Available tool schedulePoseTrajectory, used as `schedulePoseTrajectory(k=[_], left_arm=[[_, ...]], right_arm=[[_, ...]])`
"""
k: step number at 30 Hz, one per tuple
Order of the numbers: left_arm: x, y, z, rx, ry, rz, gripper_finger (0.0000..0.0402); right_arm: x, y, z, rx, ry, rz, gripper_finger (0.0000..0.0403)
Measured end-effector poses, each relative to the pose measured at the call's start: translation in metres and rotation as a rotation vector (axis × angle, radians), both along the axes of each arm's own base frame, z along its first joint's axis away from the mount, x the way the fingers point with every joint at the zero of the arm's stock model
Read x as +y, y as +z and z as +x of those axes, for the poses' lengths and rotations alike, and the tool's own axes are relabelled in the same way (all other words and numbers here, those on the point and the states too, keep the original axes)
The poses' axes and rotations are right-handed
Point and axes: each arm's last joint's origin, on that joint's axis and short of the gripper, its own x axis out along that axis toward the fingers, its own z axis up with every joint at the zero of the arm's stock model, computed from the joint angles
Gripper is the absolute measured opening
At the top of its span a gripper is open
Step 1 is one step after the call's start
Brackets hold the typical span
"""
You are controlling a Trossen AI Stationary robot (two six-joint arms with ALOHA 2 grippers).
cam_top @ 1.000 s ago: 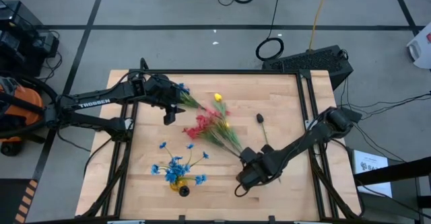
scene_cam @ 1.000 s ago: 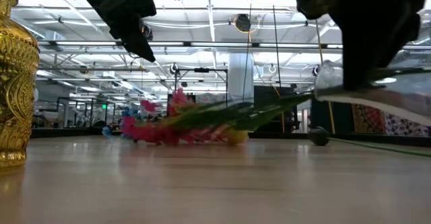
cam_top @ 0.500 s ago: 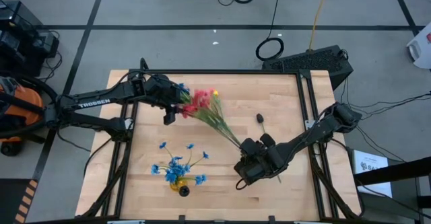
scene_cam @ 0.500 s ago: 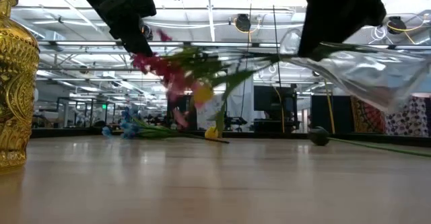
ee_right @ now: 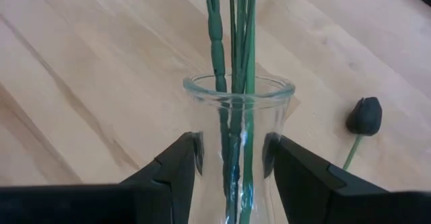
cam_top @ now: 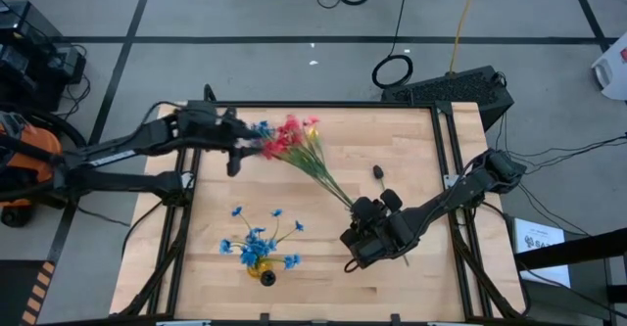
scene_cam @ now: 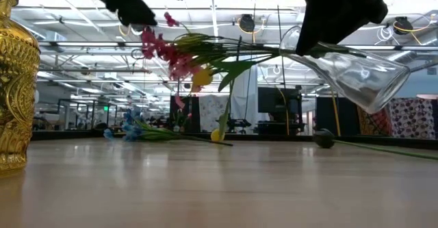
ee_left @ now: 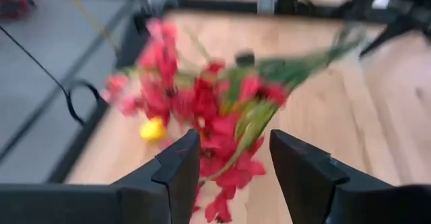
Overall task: Sort flowers into vase by color
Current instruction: Put the yellow tulip into the transparent vase
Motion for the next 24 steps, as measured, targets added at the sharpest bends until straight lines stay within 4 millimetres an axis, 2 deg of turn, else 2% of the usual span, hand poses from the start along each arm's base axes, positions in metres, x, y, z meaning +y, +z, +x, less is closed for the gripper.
schedulePoseTrajectory(k=[5, 11, 15, 20, 24], left_arm=[[-0.005, 0.016, -0.02, -0.096, 0.085, 0.051, 0.0185], [-0.008, 0.012, -0.028, -0.051, 0.09, -0.012, 0.0185], [-0.01, 0.002, -0.026, -0.025, 0.05, -0.07, 0.0185], [-0.008, -0.021, -0.02, 0.008, 0.062, -0.144, 0.0185], [-0.005, -0.039, -0.008, -0.039, 0.04, -0.214, 0.0185]], right_arm=[[0.0, 0.0, 0.0, -0.004, -0.004, -0.009, 0.0161], [-0.001, 0.003, 0.0, -0.07, -0.022, -0.09, 0.0161], [0.0, 0.01, 0.0, -0.145, -0.021, -0.135, 0.0161], [0.0, 0.021, -0.004, -0.211, -0.014, -0.189, 0.0161], [-0.001, 0.027, -0.004, -0.243, -0.001, -0.224, 0.0161]])
